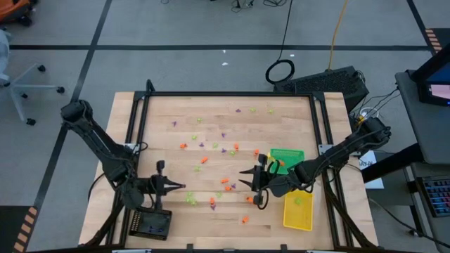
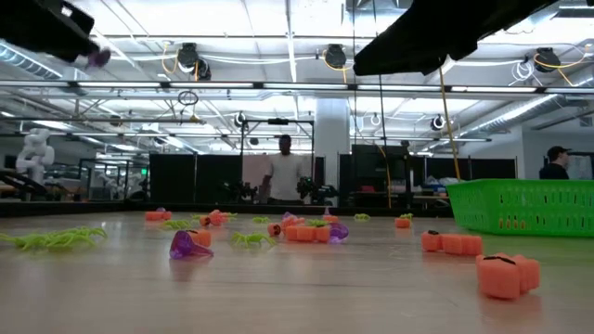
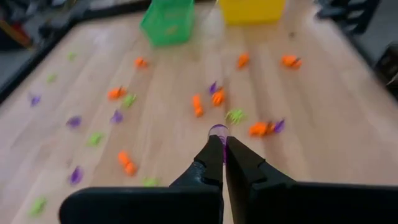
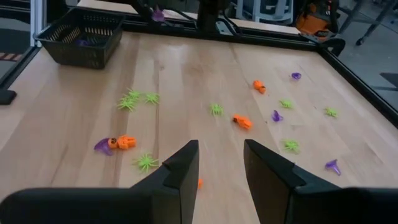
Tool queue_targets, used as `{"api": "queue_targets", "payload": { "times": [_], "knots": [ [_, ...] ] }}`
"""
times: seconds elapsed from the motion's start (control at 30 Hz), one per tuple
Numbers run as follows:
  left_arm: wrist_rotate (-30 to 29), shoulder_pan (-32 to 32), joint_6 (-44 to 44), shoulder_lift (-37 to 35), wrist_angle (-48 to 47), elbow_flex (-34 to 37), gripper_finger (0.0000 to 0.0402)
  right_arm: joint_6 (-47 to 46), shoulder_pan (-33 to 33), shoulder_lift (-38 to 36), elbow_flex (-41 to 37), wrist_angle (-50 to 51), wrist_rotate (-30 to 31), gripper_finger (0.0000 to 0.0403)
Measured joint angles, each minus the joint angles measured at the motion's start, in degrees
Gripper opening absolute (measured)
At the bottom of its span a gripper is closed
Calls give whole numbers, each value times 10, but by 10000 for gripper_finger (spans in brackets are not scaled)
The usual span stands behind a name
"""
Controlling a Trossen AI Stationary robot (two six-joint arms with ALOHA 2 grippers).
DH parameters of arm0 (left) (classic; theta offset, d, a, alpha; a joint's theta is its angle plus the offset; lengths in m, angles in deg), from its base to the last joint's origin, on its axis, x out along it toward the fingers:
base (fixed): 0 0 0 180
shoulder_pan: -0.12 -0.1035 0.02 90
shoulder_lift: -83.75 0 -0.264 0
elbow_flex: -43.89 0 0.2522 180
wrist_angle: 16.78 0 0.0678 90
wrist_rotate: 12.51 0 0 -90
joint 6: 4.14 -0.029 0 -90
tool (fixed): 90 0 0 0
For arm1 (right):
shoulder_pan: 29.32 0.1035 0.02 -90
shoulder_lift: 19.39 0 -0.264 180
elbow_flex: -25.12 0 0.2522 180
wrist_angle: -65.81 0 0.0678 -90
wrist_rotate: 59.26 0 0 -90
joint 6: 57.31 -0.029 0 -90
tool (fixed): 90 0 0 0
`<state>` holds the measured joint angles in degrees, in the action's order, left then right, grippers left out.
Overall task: Sort Halloween decoration
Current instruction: Put the purple witch hat toy into the black bin
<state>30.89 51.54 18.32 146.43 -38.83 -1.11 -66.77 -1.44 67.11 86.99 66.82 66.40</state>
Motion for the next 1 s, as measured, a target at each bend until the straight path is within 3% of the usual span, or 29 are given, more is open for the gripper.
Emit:
{"api": "queue_targets", "payload": {
  "times": [0.2, 0.3, 0.7, 1.0],
  "knots": [
    [22, 0, -139, 0, 148, 20, 1, 19, -1, 25, 0, -45, 0, 116],
    [31, 0, -169, 0, 186, 29, 1, 40, -2, 40, 0, -81, 0, 116],
    [31, 0, -172, 0, 186, 30, 1, 157, -3, 69, 0, -184, 0, 116],
    [31, 0, -172, 0, 185, 30, 1, 146, -15, 69, 0, -192, 0, 116]
  ]
}}
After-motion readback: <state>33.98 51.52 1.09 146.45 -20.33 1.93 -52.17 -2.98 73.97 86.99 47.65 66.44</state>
